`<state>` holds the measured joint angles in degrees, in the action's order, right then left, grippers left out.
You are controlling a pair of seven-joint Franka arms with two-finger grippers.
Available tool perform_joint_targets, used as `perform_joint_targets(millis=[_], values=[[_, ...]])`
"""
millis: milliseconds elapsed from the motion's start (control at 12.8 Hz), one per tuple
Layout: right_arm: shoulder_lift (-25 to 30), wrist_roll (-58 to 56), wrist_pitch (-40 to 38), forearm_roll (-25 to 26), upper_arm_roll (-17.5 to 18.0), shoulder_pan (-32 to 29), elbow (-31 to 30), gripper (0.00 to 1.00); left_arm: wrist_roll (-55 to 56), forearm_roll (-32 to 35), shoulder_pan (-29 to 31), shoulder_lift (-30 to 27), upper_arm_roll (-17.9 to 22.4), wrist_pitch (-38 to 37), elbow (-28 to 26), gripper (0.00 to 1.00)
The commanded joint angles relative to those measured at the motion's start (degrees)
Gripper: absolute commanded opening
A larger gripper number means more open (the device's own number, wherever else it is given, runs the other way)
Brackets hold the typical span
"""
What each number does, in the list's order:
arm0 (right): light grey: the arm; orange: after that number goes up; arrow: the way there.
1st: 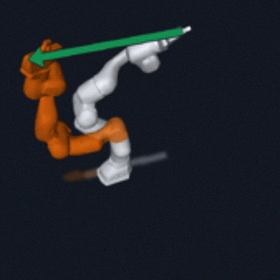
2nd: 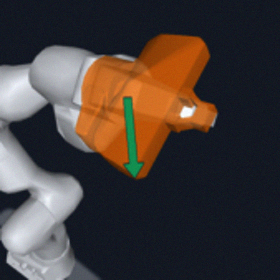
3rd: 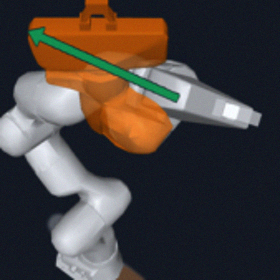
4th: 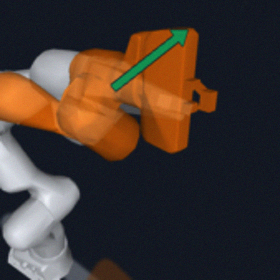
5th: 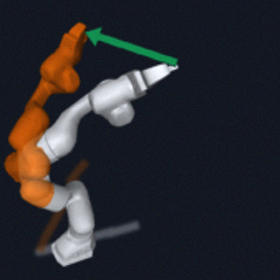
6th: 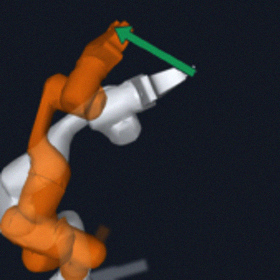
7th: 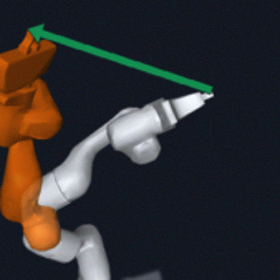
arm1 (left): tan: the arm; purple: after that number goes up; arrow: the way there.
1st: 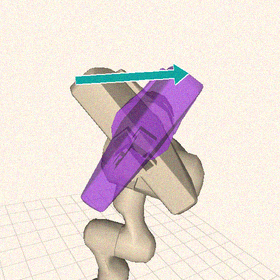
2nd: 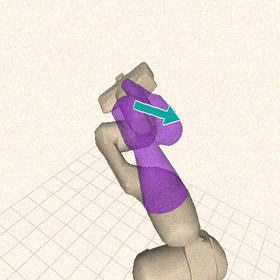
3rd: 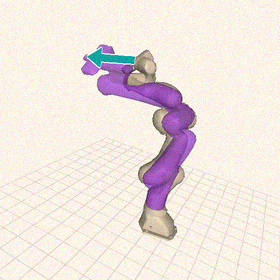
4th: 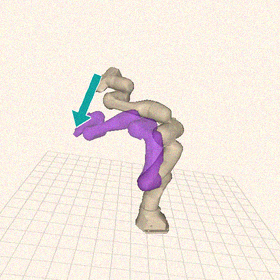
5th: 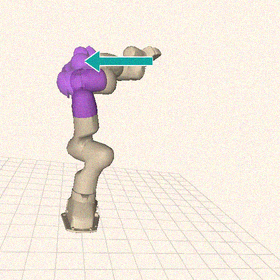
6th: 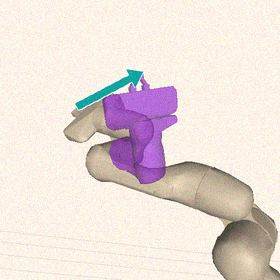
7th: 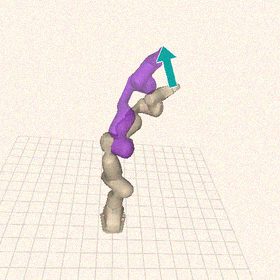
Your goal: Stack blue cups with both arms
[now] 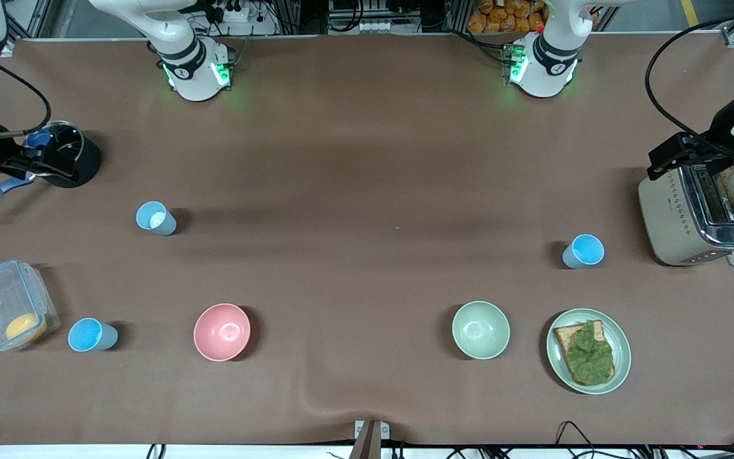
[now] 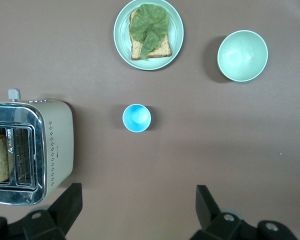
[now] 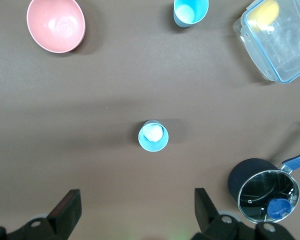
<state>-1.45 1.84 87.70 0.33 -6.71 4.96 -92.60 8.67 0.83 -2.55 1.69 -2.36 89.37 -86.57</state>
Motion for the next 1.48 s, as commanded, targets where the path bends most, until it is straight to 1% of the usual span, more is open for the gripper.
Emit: perform_joint_targets(millis=[0,391,547,625,781,859,938,1172,1328,1406], values=[[0.04,0.8,-0.86,-0.33,0.12,-0.48,0.67,1.0,-1.11,-0.31,-0.17,0.25,0.07,-0.87,1.58,1.0],[0.04,0.97,-1.21,-0.42,0.12,-0.57,0.67,1.0,-1.46,-0.39,0.44,0.59,0.25,-0.87,1.58,1.0],[0.04,0.97,-1.21,-0.42,0.12,-0.57,0.67,1.0,-2.25,-1.09,0.96,1.65,0.42,-0.69,0.62,1.0],[0.04,0.97,-1.3,-0.42,0.12,-0.57,0.67,1.0,-2.34,-0.66,1.14,3.22,0.51,-0.43,0.44,1.0],[-0.04,0.97,-1.56,-0.42,0.12,-0.57,0.67,1.0,-2.25,-0.31,1.23,4.11,0.6,1.75,-1.49,1.0],[-0.05,0.89,-1.57,-0.5,0.12,-0.57,0.58,1.0,-2.34,0.13,2.45,4.29,0.6,3.86,-3.59,1.0],[-0.05,0.97,-1.57,-0.51,0.03,-0.57,0.67,1.0,-2.34,0.48,3.24,4.29,0.6,7.19,-7.0,1.0],[-0.66,-0.86,-1.48,-0.42,-0.06,-0.74,0.32,1.0,-2.95,1.36,4.66,4.29,0.51,19.31,-16.85,1.0],[-3.54,-5.16,-1.65,0.02,-0.15,-1.87,0.05,1.0,-2.95,1.36,5.09,5.34,0.51,27.92,-22.74,1.0],[-5.21,-5.44,-2.18,0.02,-0.15,-4.06,-0.21,1.0,-2.95,1.36,6.32,6.13,0.42,31.62,-24.94,1.0]])
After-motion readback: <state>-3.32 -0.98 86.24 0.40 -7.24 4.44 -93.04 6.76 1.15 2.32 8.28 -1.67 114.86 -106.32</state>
